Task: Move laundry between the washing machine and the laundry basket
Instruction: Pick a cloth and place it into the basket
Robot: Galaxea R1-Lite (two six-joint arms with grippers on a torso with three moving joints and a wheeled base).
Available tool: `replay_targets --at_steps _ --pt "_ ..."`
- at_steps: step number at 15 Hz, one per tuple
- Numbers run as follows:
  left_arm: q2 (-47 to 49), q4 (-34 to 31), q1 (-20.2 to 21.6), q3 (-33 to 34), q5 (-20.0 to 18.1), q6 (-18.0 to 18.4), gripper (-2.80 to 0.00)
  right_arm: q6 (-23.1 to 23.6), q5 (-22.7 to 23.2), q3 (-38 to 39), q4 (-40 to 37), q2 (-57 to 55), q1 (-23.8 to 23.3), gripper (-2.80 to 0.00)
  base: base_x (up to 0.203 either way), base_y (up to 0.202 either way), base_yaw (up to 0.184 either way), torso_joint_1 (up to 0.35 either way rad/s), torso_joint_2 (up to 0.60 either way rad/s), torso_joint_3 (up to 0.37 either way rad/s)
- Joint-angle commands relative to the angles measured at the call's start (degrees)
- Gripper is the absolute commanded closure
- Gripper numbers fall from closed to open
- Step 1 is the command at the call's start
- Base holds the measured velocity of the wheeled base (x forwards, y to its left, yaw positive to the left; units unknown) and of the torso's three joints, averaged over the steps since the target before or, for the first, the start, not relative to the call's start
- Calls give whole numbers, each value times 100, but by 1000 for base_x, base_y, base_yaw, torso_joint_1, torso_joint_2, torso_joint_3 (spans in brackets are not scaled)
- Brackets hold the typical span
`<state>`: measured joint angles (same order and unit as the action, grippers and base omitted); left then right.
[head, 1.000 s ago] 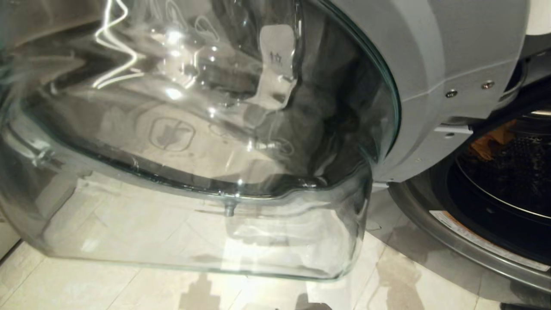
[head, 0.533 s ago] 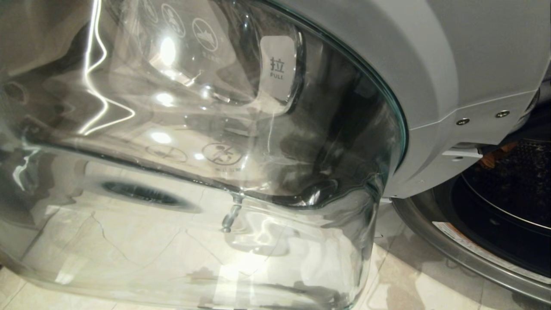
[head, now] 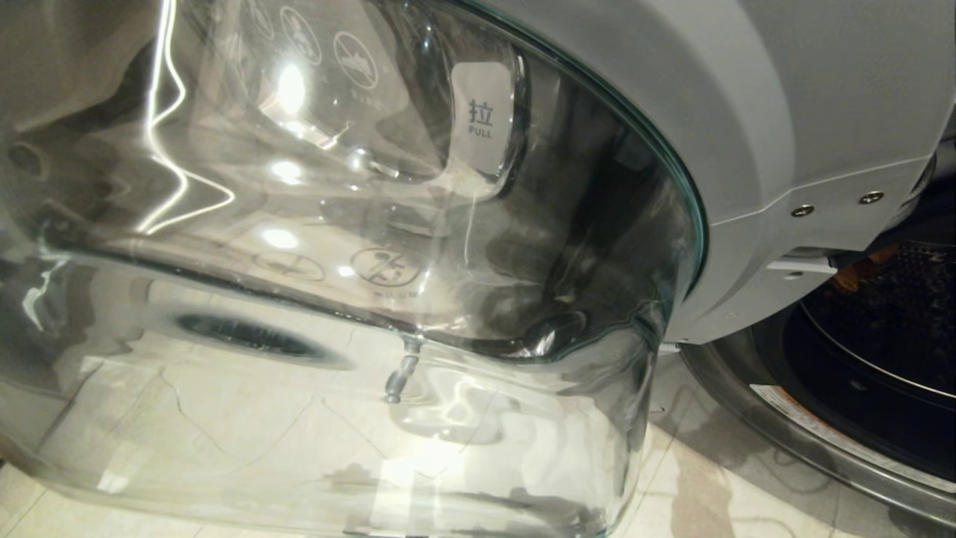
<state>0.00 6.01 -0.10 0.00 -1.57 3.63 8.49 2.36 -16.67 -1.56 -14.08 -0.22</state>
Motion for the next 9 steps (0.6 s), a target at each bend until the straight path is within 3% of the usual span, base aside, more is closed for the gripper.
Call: replay_targets --at_steps 1,5,9 --pt "0 5 -2 229 -1 15 0 -49 -24 -94 714 -2042 -16 0 0 0 0 0 0 0" --pt "0 -3 1 229 8 15 0 -105 -309 182 3297 -4891 -21 0 0 0 0 0 0 0" --pt "0 -3 -2 229 21 23 0 -148 -987 168 6208 -7030 -28 0 0 0 0 0 0 0"
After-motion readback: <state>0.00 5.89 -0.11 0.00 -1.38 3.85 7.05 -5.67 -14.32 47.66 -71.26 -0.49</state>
